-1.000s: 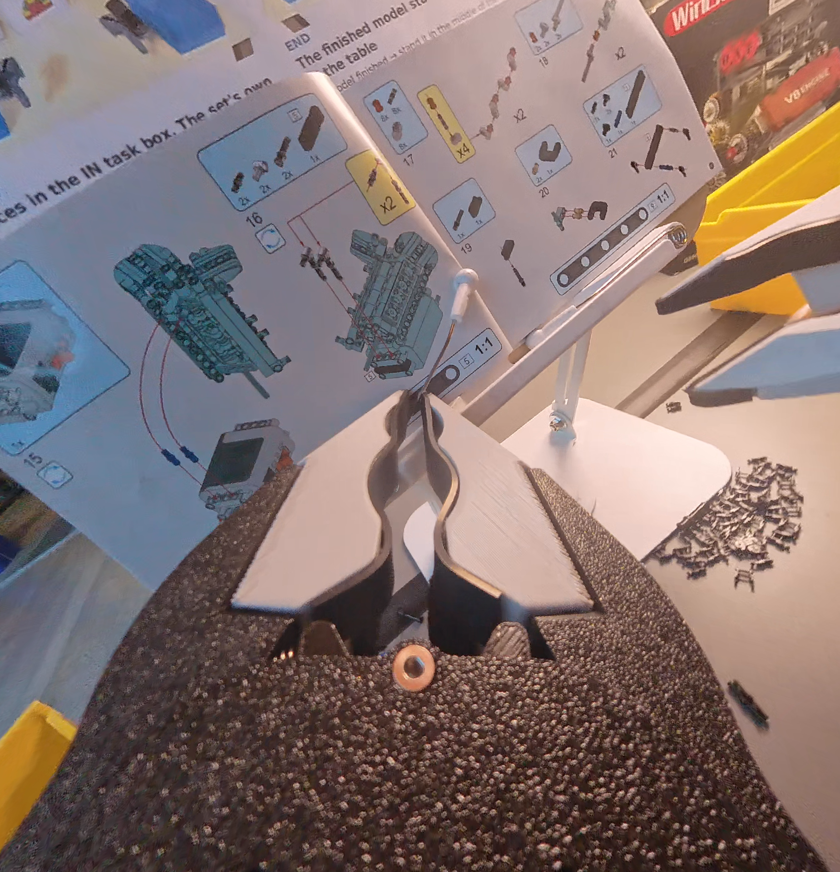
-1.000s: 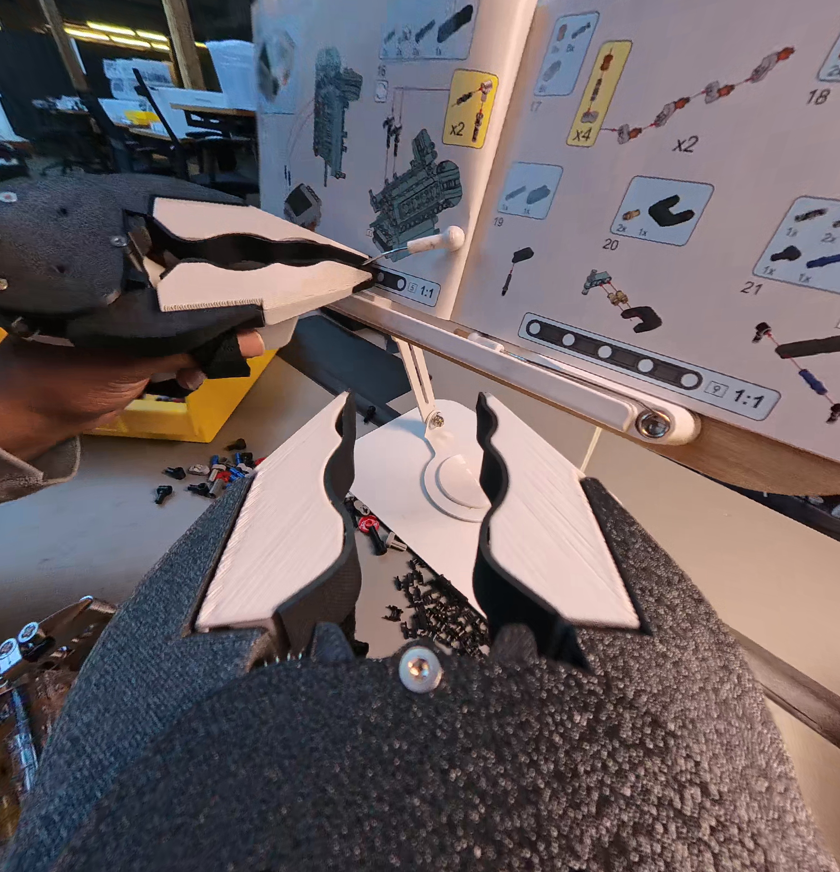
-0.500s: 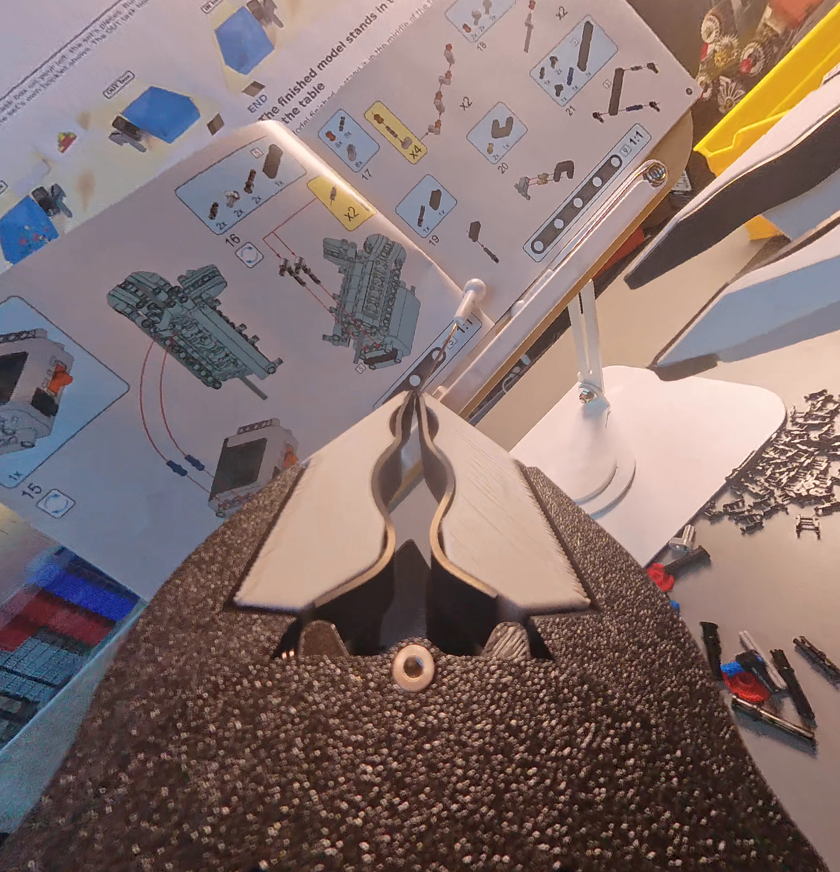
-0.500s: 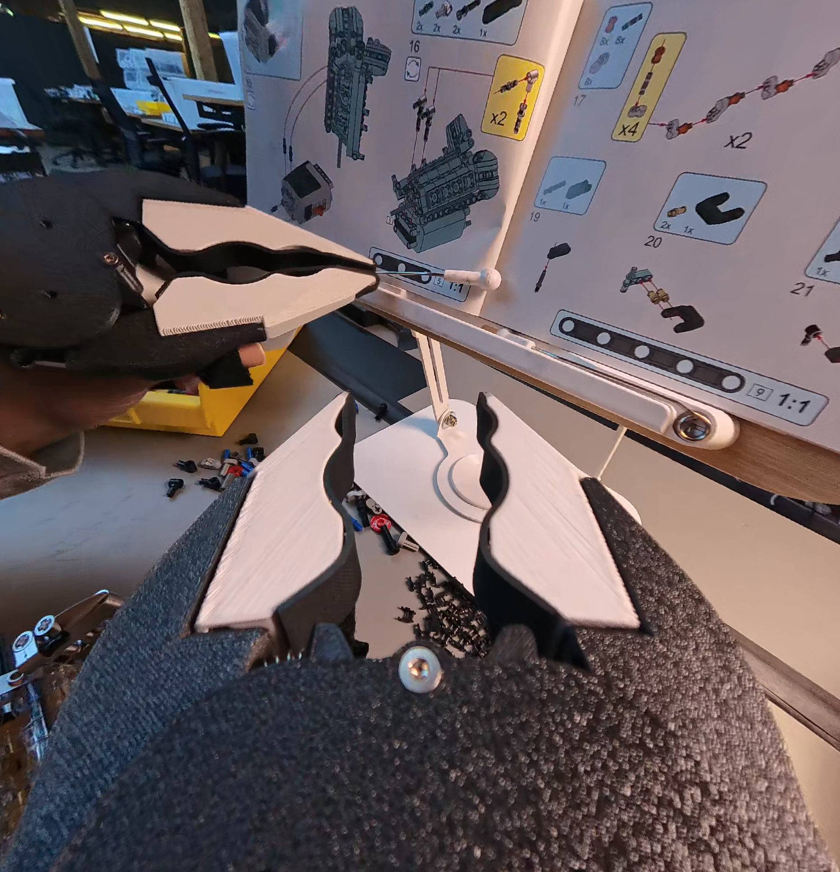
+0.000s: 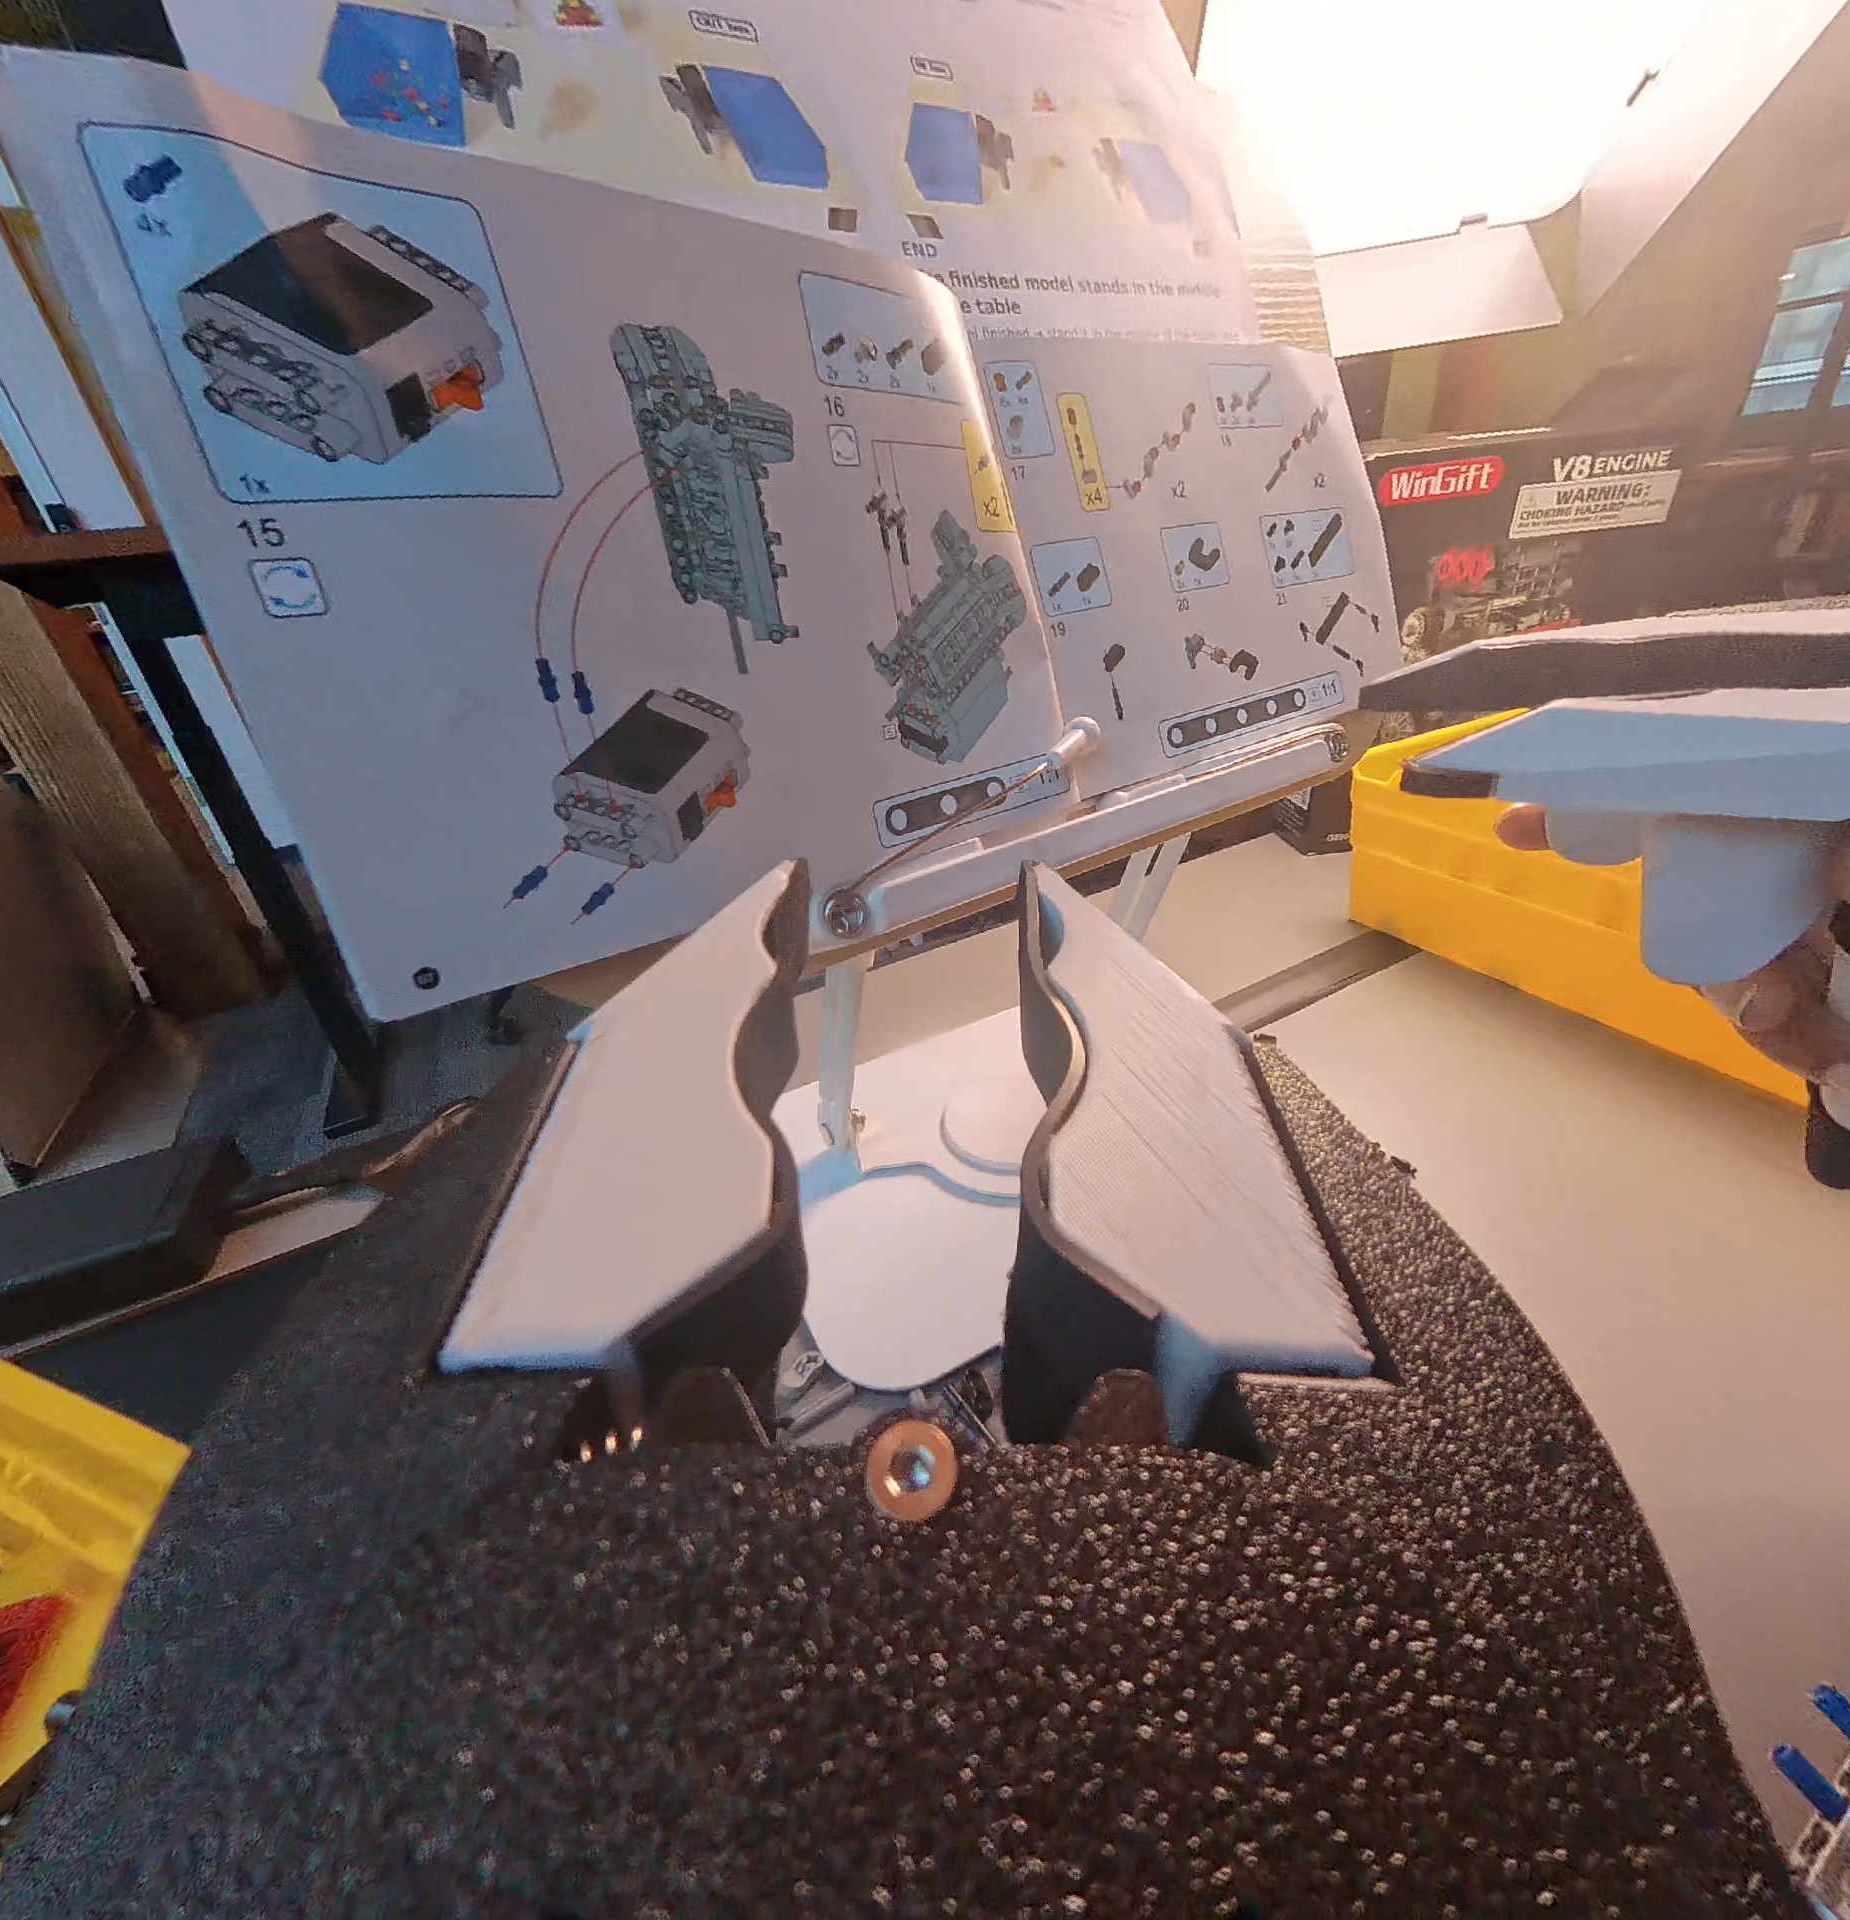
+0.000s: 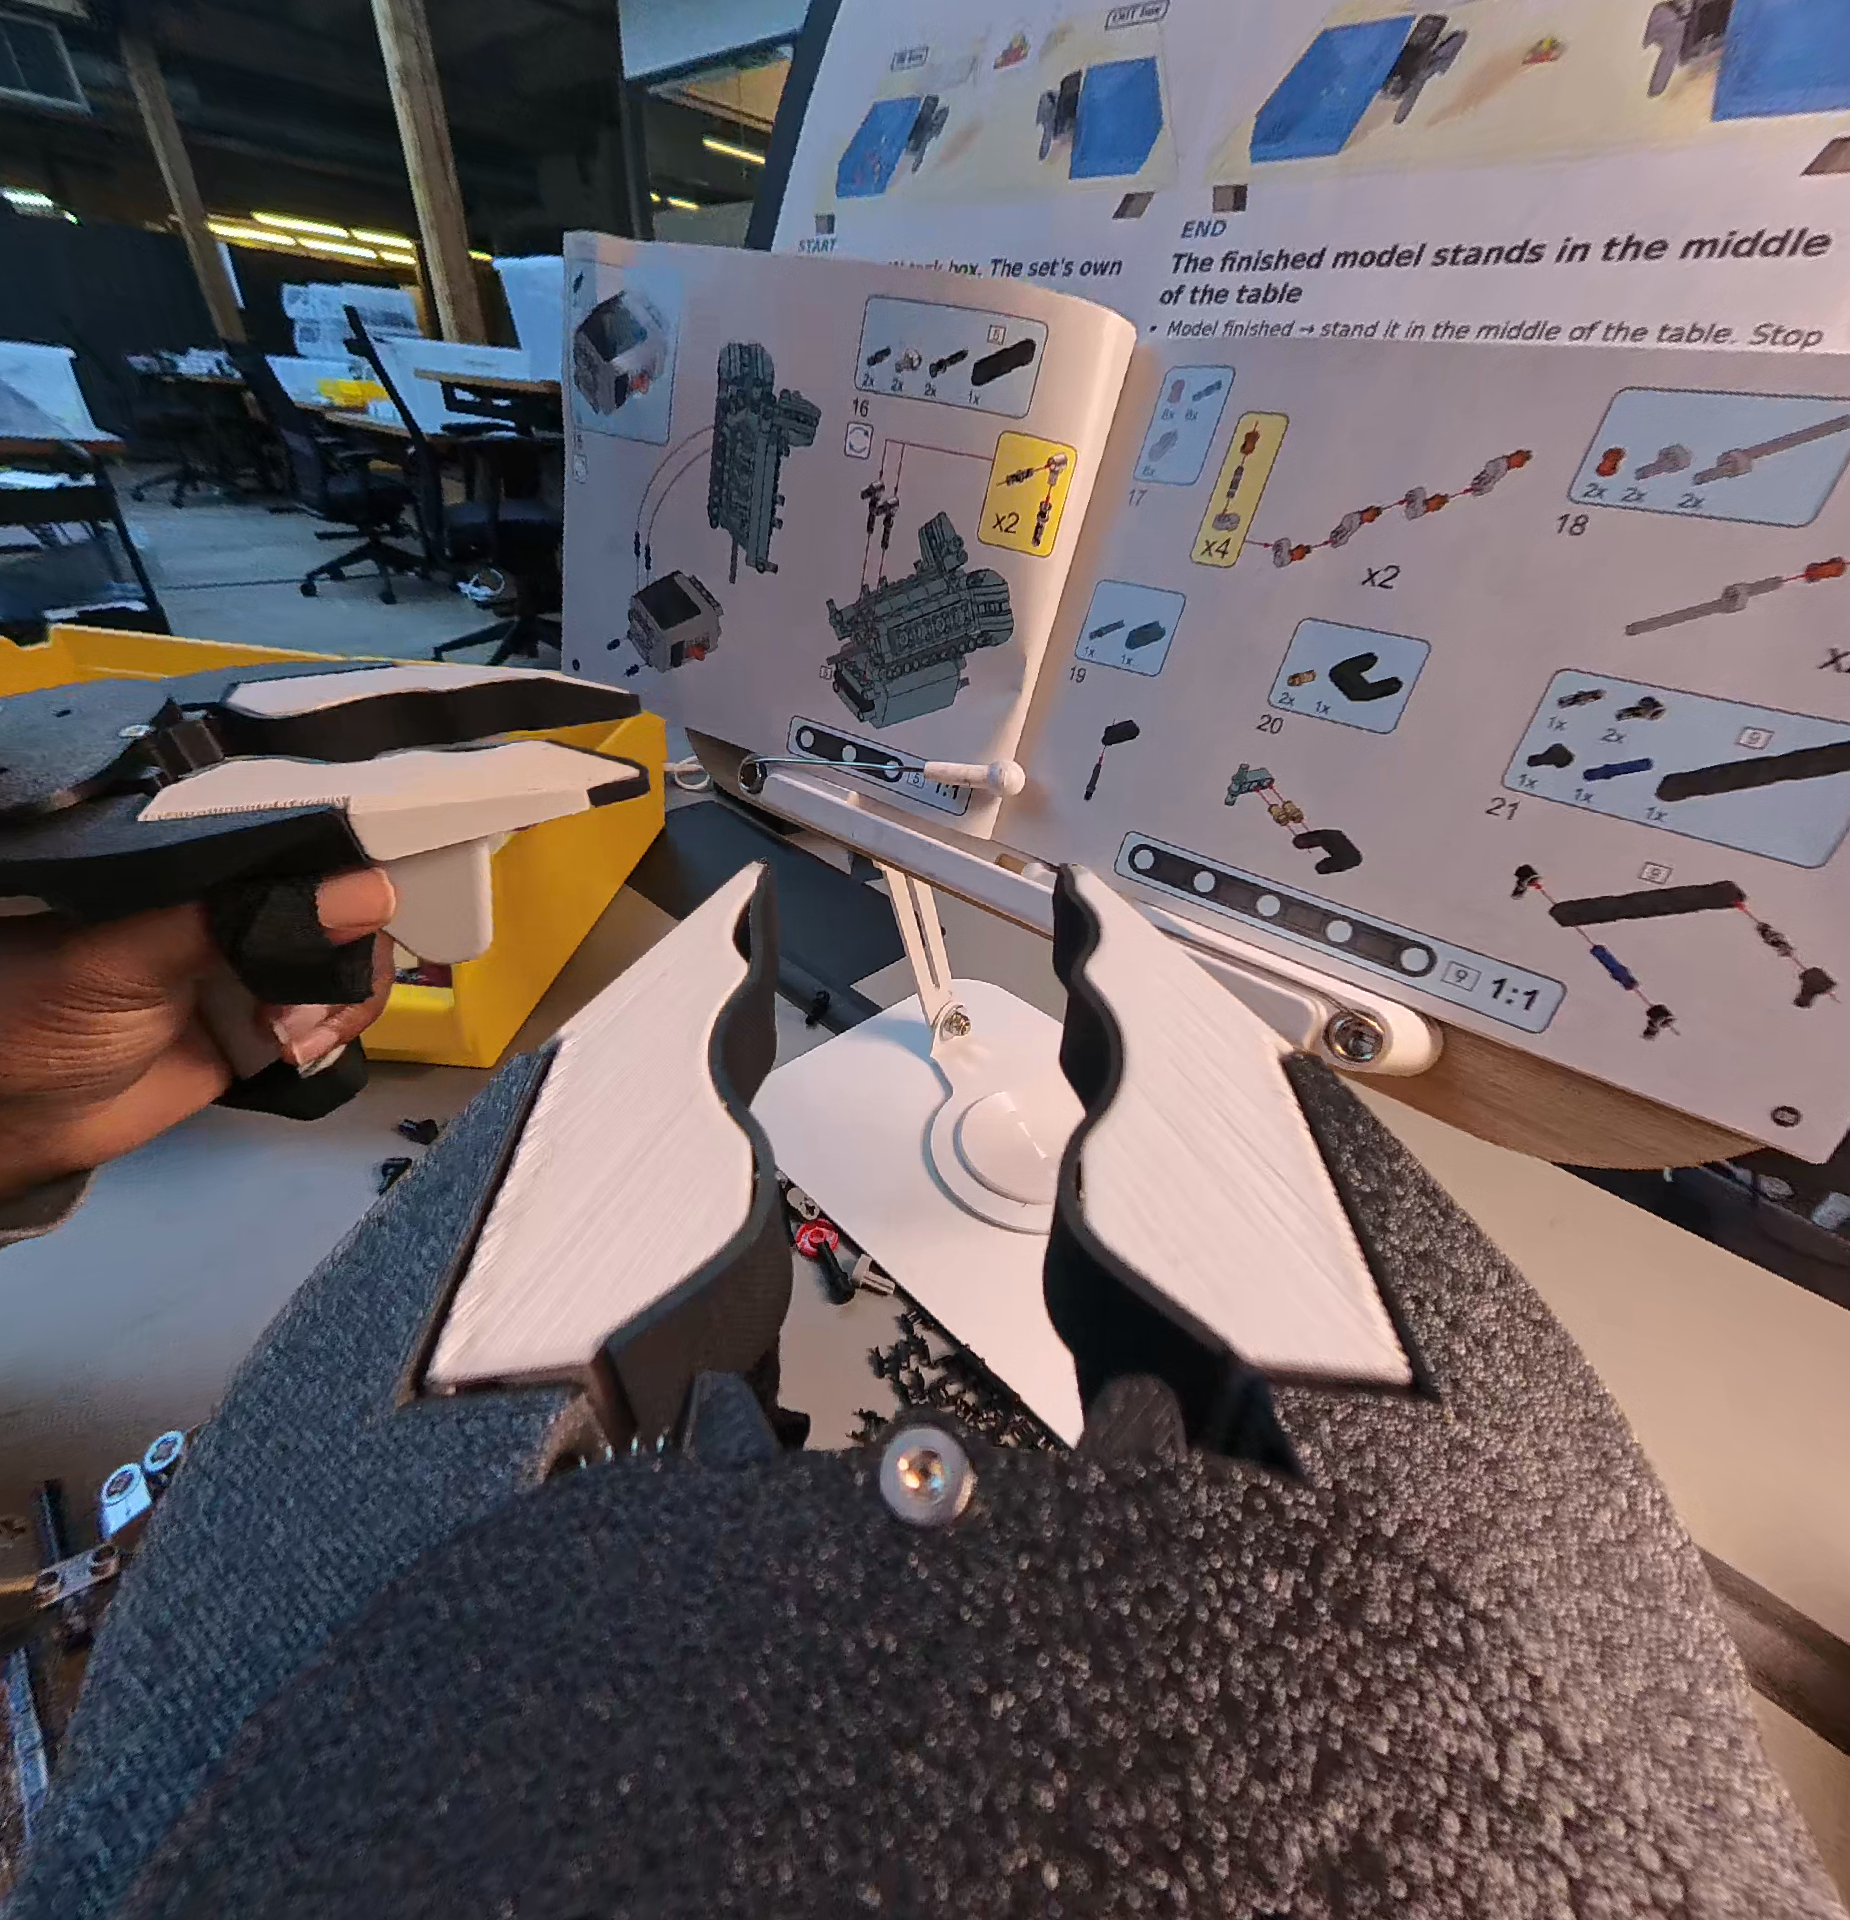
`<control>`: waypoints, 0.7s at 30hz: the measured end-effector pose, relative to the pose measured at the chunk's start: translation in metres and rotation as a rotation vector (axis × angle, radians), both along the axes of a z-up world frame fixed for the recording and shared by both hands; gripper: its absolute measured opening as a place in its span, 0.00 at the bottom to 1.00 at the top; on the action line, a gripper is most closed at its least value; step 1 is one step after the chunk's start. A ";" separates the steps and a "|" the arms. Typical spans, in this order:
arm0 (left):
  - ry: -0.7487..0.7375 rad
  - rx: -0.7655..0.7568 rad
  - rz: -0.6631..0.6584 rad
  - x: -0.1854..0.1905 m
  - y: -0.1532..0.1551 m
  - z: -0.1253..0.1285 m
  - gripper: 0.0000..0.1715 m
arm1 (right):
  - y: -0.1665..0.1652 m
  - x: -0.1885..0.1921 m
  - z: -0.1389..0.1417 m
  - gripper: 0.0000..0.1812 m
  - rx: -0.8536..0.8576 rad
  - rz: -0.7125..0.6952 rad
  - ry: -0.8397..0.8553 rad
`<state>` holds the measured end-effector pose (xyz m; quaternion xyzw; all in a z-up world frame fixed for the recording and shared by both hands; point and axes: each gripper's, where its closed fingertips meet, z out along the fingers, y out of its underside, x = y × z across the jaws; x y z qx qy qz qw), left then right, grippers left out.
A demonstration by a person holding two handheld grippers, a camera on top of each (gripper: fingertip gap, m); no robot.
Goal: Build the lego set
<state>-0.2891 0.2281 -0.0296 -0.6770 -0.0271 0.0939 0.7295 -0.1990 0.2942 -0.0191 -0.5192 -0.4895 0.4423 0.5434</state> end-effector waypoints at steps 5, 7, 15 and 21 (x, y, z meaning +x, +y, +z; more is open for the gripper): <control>-0.007 -0.015 -0.002 0.002 -0.018 -0.006 0.26 | -0.004 0.003 0.009 0.29 0.012 0.005 0.018; -0.009 -0.023 0.003 0.000 -0.023 -0.010 0.26 | -0.007 0.002 0.010 0.29 0.020 0.009 0.017; -0.002 -0.032 -0.002 0.001 -0.024 -0.017 0.26 | -0.015 0.000 0.007 0.29 0.027 0.021 0.004; -0.010 -0.046 -0.007 -0.002 -0.021 -0.023 0.26 | -0.019 -0.006 -0.008 0.29 0.020 0.035 -0.035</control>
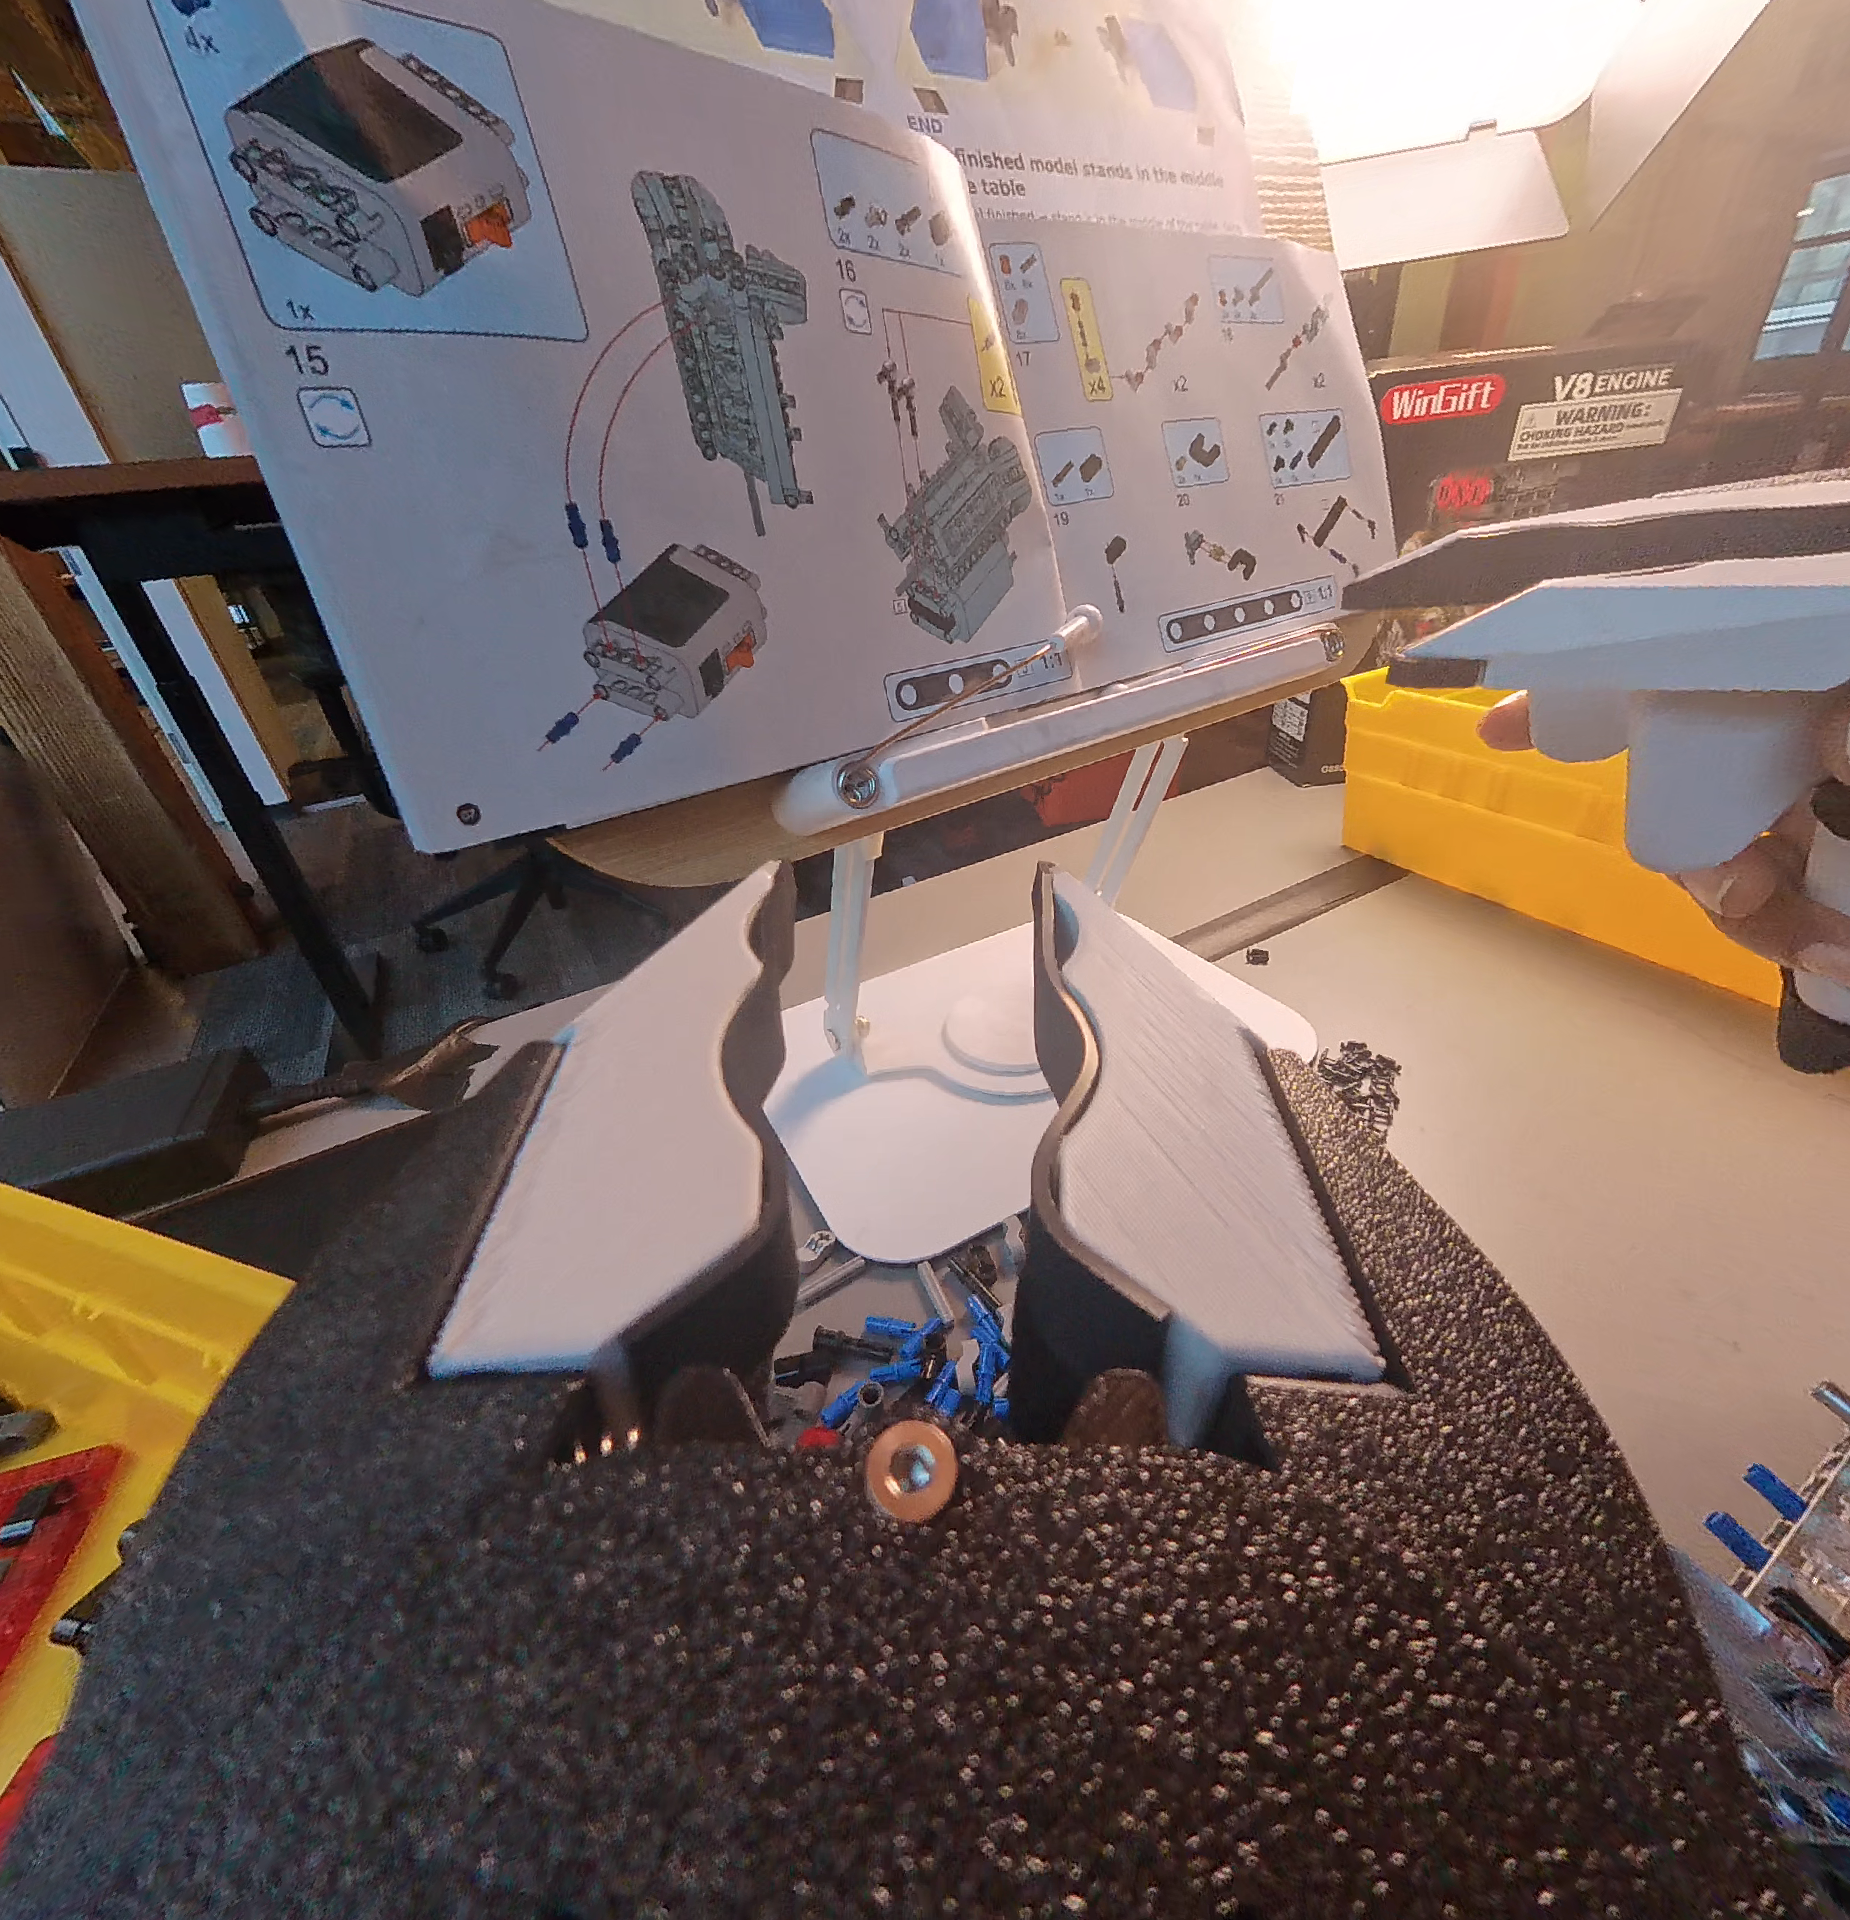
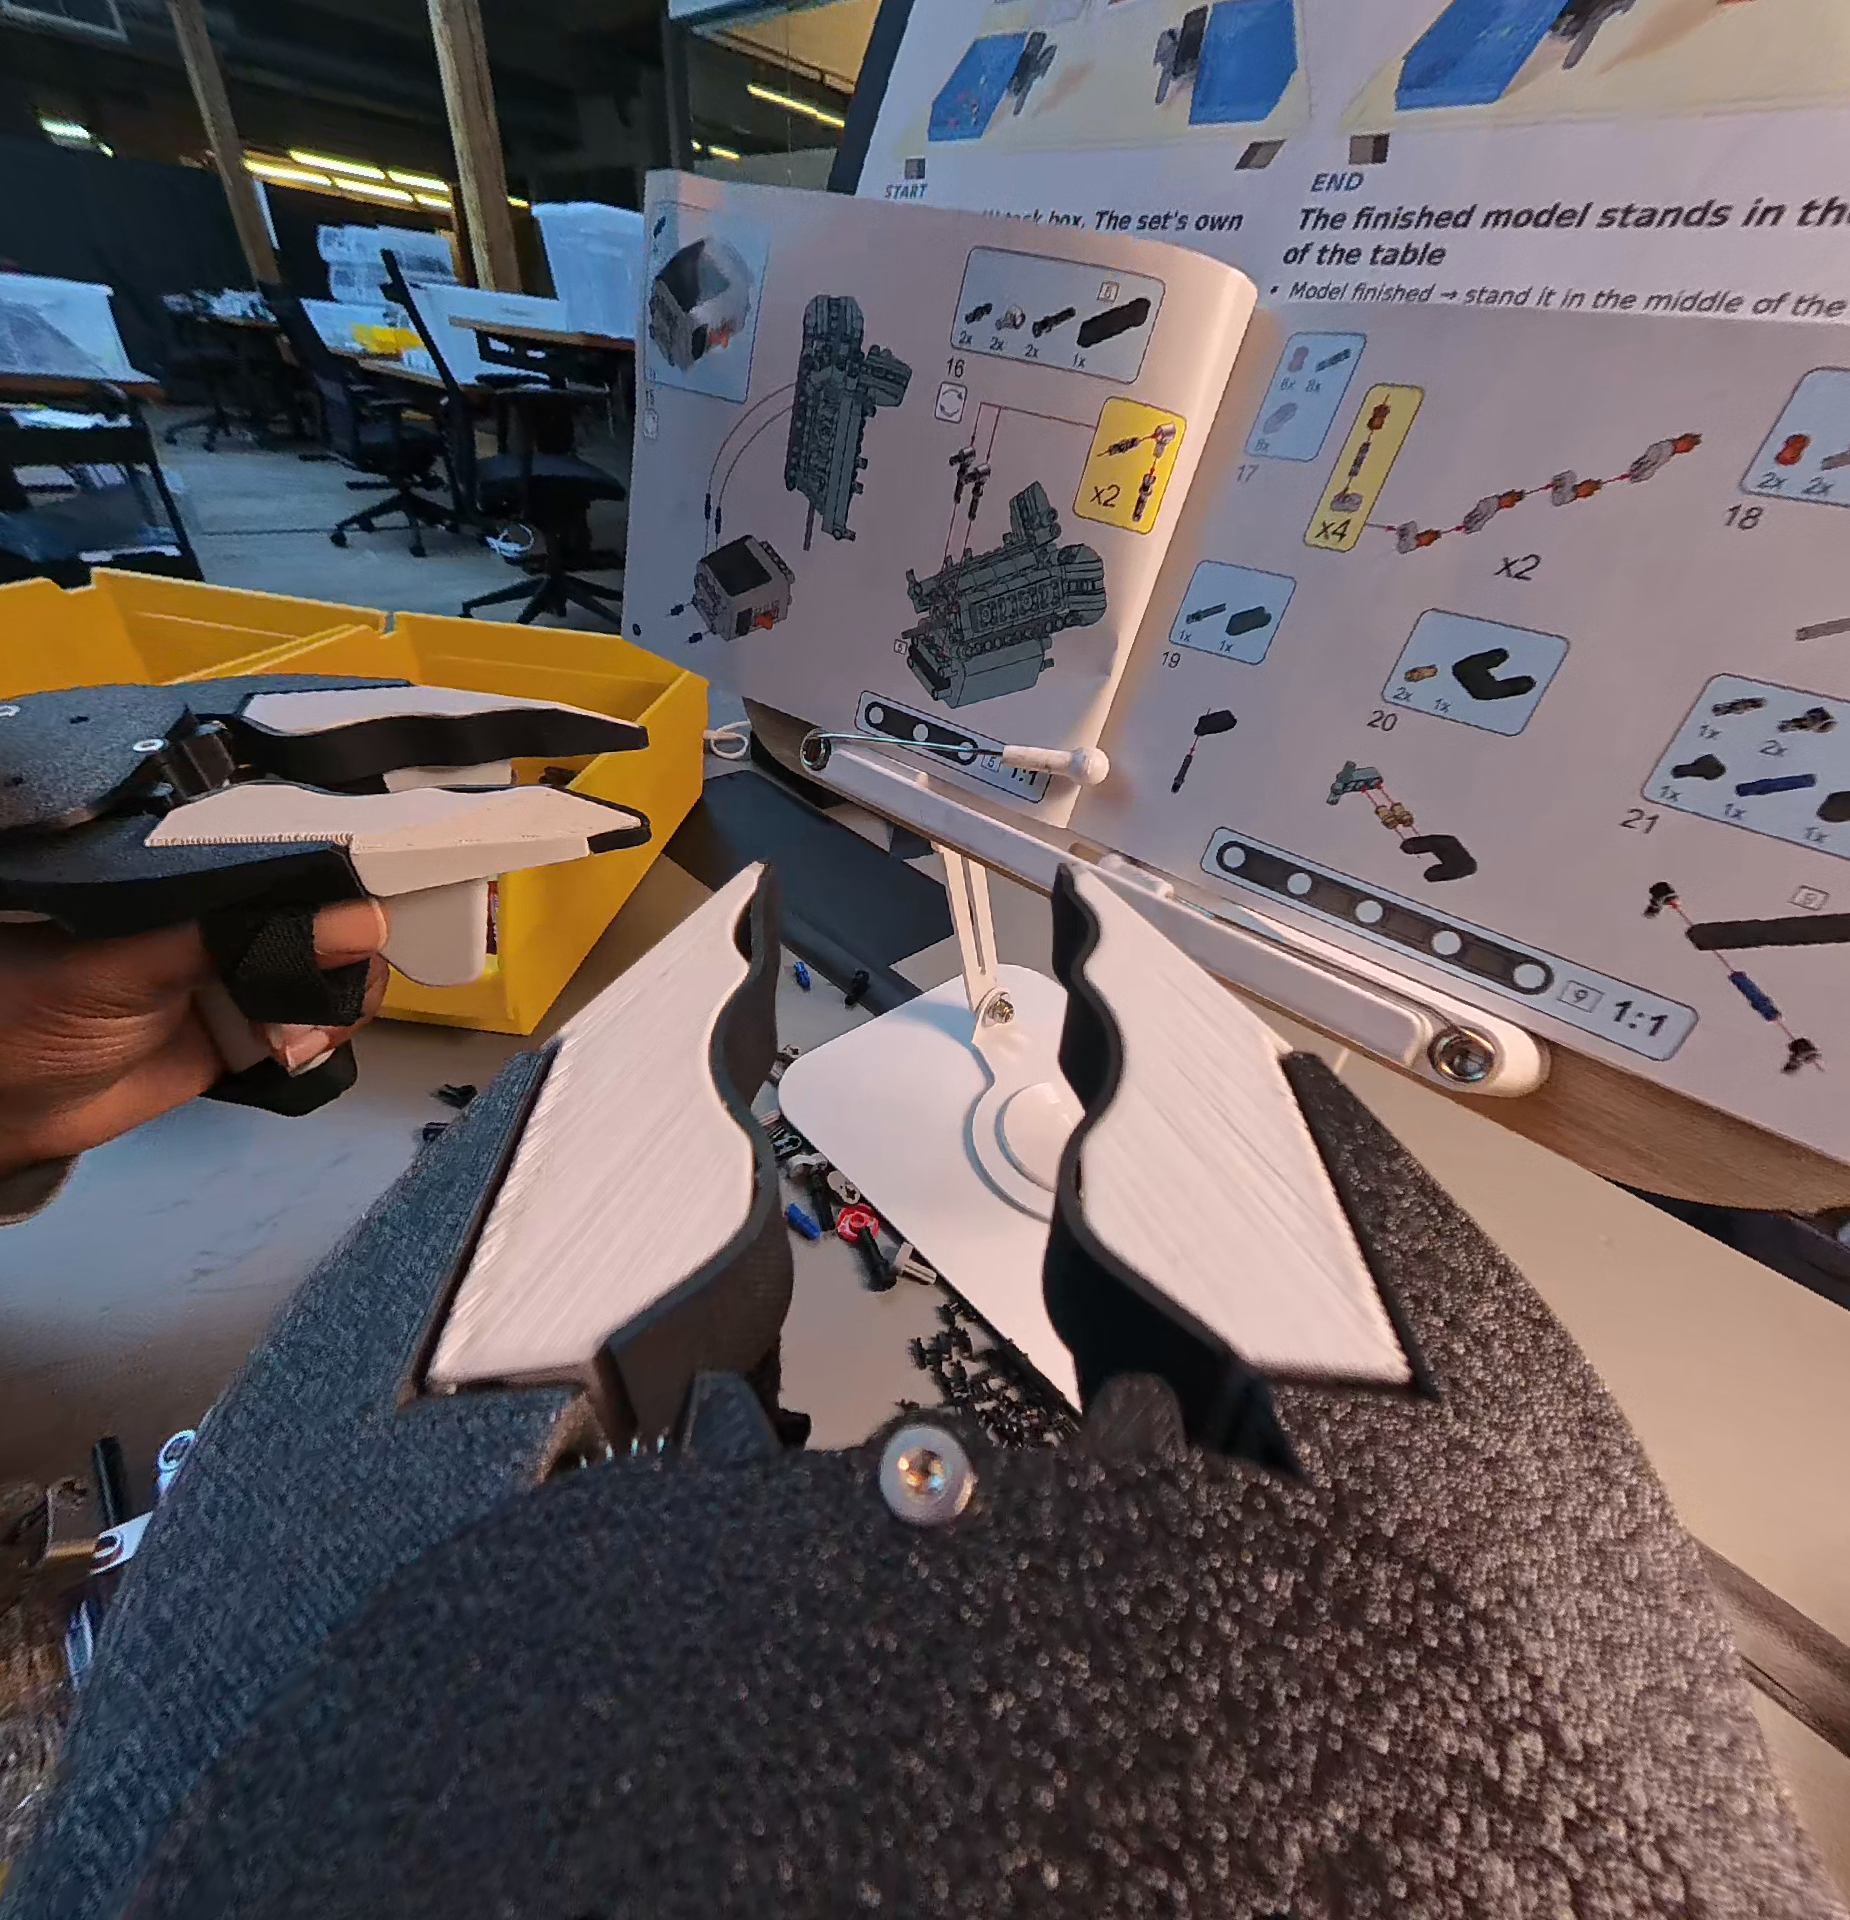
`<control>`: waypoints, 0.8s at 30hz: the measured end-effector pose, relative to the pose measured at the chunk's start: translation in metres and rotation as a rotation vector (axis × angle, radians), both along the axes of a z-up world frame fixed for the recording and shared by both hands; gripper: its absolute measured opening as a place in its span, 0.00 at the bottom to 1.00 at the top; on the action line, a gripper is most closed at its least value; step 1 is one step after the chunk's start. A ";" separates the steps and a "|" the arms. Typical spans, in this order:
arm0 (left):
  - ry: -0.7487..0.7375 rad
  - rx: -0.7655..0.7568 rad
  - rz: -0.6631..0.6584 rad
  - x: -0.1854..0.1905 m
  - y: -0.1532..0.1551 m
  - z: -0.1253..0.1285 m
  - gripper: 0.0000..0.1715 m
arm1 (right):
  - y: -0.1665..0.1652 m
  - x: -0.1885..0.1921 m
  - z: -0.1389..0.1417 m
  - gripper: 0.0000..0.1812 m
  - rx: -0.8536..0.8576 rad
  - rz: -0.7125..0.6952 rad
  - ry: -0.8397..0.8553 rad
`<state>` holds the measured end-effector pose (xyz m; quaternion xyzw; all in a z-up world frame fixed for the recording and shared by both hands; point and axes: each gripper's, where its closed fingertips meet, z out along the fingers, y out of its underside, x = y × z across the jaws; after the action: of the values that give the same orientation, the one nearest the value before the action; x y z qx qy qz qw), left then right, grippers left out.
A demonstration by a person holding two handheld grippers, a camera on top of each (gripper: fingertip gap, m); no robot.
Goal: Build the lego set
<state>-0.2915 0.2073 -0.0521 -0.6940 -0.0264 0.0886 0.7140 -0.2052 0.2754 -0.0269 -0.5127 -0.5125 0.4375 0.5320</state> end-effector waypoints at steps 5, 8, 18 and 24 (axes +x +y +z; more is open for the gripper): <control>0.003 0.001 0.006 -0.003 -0.002 0.002 0.25 | -0.007 -0.001 -0.001 0.29 0.021 0.016 -0.013; -0.004 0.004 0.002 -0.003 -0.003 0.004 0.25 | -0.010 0.000 0.000 0.28 0.023 0.028 -0.011; 0.036 -0.025 -0.100 0.019 0.001 0.009 0.25 | -0.126 0.098 -0.094 0.47 0.112 0.810 -0.792; 0.071 -0.026 -0.134 0.026 -0.004 0.022 0.25 | -0.117 0.107 -0.161 0.47 0.255 0.638 -1.189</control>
<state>-0.2654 0.2033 -0.0297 -0.6998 0.0468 0.0656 0.7098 -0.0980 0.1589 -0.1879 -0.4230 -0.8909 0.1535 0.0616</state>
